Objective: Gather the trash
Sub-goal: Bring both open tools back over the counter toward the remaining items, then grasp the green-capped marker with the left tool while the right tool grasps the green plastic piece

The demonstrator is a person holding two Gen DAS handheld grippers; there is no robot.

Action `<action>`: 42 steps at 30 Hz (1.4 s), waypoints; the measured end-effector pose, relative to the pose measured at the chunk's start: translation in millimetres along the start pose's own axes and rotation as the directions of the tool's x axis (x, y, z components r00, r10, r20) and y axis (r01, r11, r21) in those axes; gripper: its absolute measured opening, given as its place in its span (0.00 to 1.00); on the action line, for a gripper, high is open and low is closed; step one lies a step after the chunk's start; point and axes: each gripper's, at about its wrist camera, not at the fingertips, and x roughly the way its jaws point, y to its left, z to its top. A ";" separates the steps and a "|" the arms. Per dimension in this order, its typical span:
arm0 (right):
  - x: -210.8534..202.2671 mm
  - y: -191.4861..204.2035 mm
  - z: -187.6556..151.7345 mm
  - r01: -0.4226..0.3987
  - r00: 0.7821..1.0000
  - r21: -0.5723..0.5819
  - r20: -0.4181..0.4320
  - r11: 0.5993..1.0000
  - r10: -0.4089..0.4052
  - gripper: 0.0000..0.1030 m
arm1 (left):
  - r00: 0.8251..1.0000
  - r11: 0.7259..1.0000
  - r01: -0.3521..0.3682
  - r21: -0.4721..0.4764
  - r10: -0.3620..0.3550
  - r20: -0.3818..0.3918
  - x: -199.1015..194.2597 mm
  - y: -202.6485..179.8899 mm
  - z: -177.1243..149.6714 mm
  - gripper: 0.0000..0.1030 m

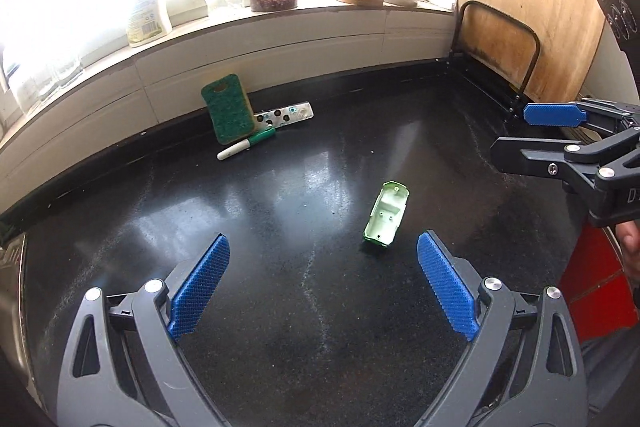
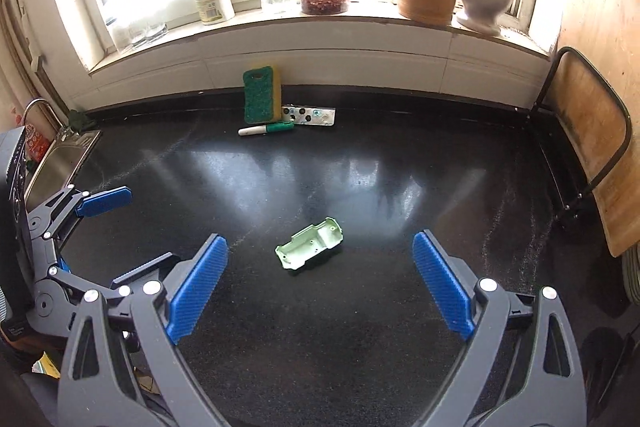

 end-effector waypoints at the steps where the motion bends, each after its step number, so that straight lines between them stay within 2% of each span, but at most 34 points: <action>1: 1.0 -3.6 0.7 -0.001 1.000 0.000 0.000 1.000 0.001 0.88 | 1.000 1.000 0.003 0.001 -0.003 -0.002 2.4 -1.9 1.6 0.90; 12: 23.7 -25.4 16.0 -0.038 0.999 -0.029 -0.030 0.999 0.038 0.88 | 0.999 1.000 -0.007 0.012 0.008 -0.040 39.8 -19.9 11.1 0.90; 18: 45.7 -33.3 22.5 -0.057 0.996 -0.038 -0.068 0.998 0.054 0.88 | 0.997 0.999 -0.045 -0.006 0.044 -0.058 63.7 0.4 17.4 0.90; 22: 63.6 -31.2 23.1 -0.056 0.994 -0.018 -0.097 0.998 0.054 0.88 | 0.997 0.998 -0.054 0.024 0.055 -0.059 81.9 25.3 25.6 0.89; 27: 80.3 -26.4 20.7 -0.037 0.990 0.018 -0.133 0.999 0.039 0.88 | 0.998 0.992 -0.036 0.124 0.042 -0.040 115.1 54.6 46.3 0.90; 31: 91.7 -24.3 15.7 0.005 0.985 0.057 -0.175 0.998 0.005 0.88 | 0.998 0.981 -0.012 0.192 0.022 -0.054 159.5 82.7 66.4 0.89; 36: 103.7 -22.1 9.9 0.053 0.975 0.108 -0.222 0.993 -0.027 0.88 | 0.995 0.975 0.026 0.223 -0.003 -0.102 215.9 110.7 80.4 0.89; 42: 127.0 -13.7 1.8 0.094 0.959 0.170 -0.280 0.981 -0.043 0.88 | 0.988 0.968 0.108 0.227 -0.079 -0.136 245.7 118.2 79.3 0.89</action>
